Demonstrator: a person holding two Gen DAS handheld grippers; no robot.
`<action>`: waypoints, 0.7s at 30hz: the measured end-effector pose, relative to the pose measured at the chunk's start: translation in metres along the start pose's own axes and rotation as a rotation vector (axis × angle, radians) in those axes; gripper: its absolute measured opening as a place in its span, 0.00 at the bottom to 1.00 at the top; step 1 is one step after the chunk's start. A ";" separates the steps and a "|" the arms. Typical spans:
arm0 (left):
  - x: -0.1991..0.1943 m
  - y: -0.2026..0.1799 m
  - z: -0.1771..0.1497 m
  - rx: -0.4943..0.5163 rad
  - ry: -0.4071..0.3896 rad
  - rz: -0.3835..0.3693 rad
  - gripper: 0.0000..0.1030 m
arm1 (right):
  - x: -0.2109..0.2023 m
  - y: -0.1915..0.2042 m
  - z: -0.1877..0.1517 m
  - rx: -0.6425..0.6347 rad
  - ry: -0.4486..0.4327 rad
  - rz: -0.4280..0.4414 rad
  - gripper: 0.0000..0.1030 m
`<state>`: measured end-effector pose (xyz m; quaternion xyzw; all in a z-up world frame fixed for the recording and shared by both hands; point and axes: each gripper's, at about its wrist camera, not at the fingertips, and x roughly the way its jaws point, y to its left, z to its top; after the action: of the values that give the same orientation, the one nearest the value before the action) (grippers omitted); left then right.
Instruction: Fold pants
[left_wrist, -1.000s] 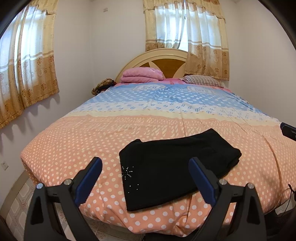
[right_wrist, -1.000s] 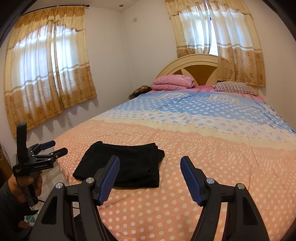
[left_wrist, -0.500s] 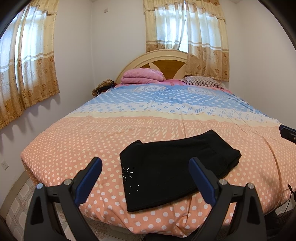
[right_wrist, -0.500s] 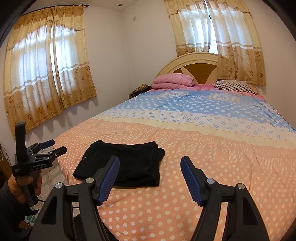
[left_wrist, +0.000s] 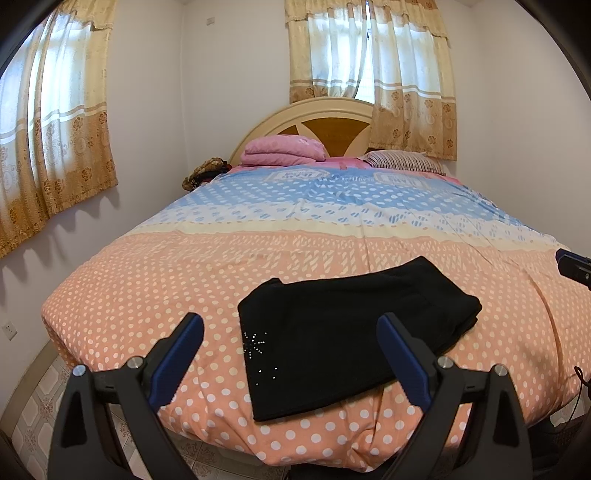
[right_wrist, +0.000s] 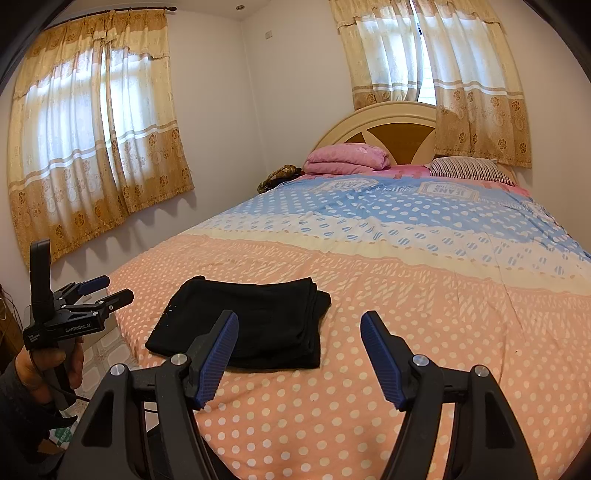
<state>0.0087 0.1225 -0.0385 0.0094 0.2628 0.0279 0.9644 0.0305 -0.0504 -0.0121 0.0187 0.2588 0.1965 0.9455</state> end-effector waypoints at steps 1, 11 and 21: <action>0.000 0.000 0.000 -0.001 -0.001 0.000 0.94 | 0.000 0.000 0.000 0.000 0.000 0.000 0.68; -0.003 -0.004 0.001 0.021 -0.024 0.005 1.00 | 0.001 0.001 -0.001 -0.003 0.000 0.000 0.68; -0.011 -0.003 0.005 0.019 -0.074 0.017 1.00 | 0.002 0.002 -0.003 -0.009 -0.001 0.000 0.68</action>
<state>0.0019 0.1190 -0.0282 0.0219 0.2270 0.0332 0.9731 0.0301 -0.0473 -0.0156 0.0145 0.2572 0.1977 0.9458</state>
